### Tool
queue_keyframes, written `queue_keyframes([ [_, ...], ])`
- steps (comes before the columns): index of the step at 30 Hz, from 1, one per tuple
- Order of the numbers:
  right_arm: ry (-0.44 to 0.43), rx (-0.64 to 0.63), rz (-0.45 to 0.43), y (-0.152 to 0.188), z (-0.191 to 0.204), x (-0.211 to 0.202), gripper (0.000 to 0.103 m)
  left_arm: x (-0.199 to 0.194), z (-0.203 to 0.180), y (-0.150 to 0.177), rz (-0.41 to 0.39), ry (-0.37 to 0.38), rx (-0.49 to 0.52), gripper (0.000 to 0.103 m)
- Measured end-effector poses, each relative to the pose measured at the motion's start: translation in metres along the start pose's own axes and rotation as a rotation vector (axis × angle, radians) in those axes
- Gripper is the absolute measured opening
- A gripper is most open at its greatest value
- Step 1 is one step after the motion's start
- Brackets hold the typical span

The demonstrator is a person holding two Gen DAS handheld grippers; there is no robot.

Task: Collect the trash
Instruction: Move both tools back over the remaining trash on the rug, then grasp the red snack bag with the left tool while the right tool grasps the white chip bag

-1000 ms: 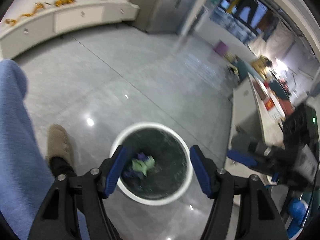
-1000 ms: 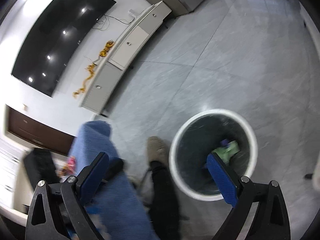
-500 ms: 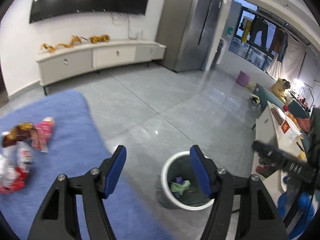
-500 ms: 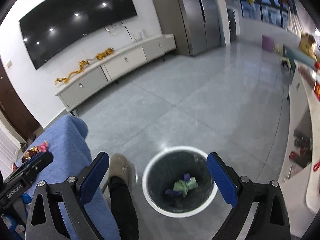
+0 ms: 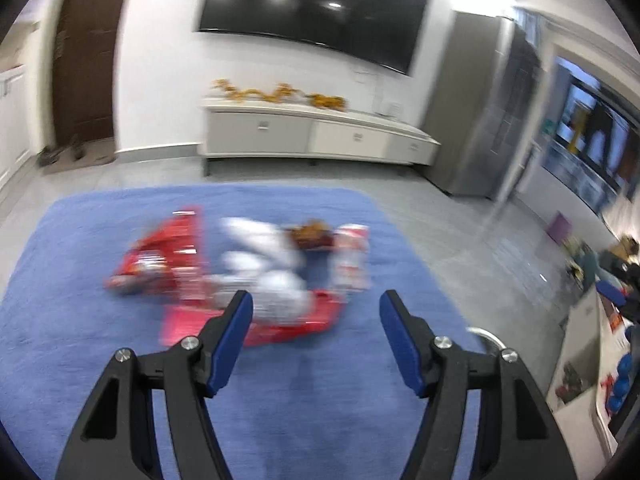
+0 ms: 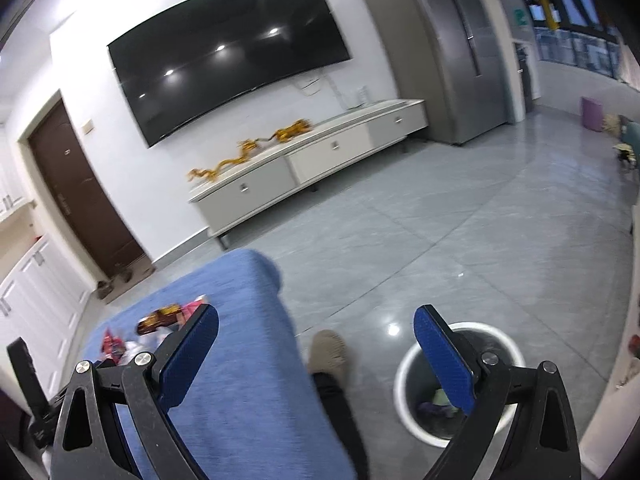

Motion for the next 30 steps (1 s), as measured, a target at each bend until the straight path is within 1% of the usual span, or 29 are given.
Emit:
queue_keyframes([
  [2, -0.031, -0.023, 0.018, 0.002, 0.021, 0.009, 0.098, -0.014, 0.035, -0.002, -0.025, -0.056, -0.033, 0.064],
  [4, -0.065, -0.05, 0.028, 0.006, 0.044, 0.015, 0.095, -0.021, 0.061, -0.002, -0.029, -0.08, -0.064, 0.064],
  [6, -0.12, -0.086, 0.056, 0.015, 0.069, 0.024, 0.094, -0.024, 0.076, -0.001, -0.023, -0.096, -0.076, 0.064],
  [8, -0.16, -0.117, 0.094, 0.024, 0.088, 0.036, 0.09, -0.018, 0.087, -0.01, -0.012, -0.094, -0.075, 0.064],
  [11, -0.227, -0.15, 0.165, 0.039, 0.119, 0.055, 0.085, -0.007, 0.085, -0.022, -0.01, -0.085, -0.044, 0.064],
  [12, -0.247, -0.162, 0.184, 0.045, 0.129, 0.059, 0.081, 0.0, 0.084, -0.029, -0.011, -0.083, -0.027, 0.064],
  [13, -0.269, -0.174, 0.202, 0.051, 0.14, 0.063, 0.075, 0.0, 0.083, -0.031, -0.011, -0.082, -0.016, 0.064],
  [15, -0.322, -0.192, 0.247, 0.065, 0.161, 0.076, 0.068, 0.011, 0.083, -0.041, -0.005, -0.081, 0.014, 0.064],
  [17, -0.364, -0.192, 0.314, 0.078, 0.182, 0.093, 0.067, 0.024, 0.086, -0.049, 0.013, -0.08, 0.031, 0.064],
  [19, -0.397, -0.171, 0.36, 0.083, 0.192, 0.105, 0.067, 0.035, 0.09, -0.054, 0.037, -0.086, 0.041, 0.064],
  [21, -0.414, -0.148, 0.395, 0.089, 0.194, 0.113, 0.067, 0.044, 0.096, -0.055, 0.059, -0.103, 0.04, 0.063],
  [24, -0.435, -0.112, 0.453, 0.098, 0.203, 0.129, 0.067, 0.055, 0.104, -0.051, 0.084, -0.107, 0.034, 0.063],
  [27, -0.454, -0.075, 0.497, 0.104, 0.21, 0.144, 0.062, 0.059, 0.105, -0.046, 0.098, -0.104, 0.041, 0.062],
  [28, -0.459, -0.064, 0.502, 0.104, 0.211, 0.147, 0.06, 0.06, 0.104, -0.045, 0.102, -0.104, 0.045, 0.06],
  [29, -0.463, -0.055, 0.5, 0.103, 0.214, 0.15, 0.06, 0.06, 0.105, -0.043, 0.108, -0.105, 0.048, 0.056],
  [30, -0.464, -0.051, 0.498, 0.1, 0.214, 0.152, 0.057, 0.062, 0.106, -0.041, 0.113, -0.108, 0.049, 0.051],
])
Point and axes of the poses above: each gripper's, at about its wrist camera, not at the fingertips, and x roughly the way its jaws point, z to its left, y to its underside, the point moved 6 cm from there along x, roughly the way its jaws point, and after that the axes turned 13 degrees about y, right-handed, at the moved point
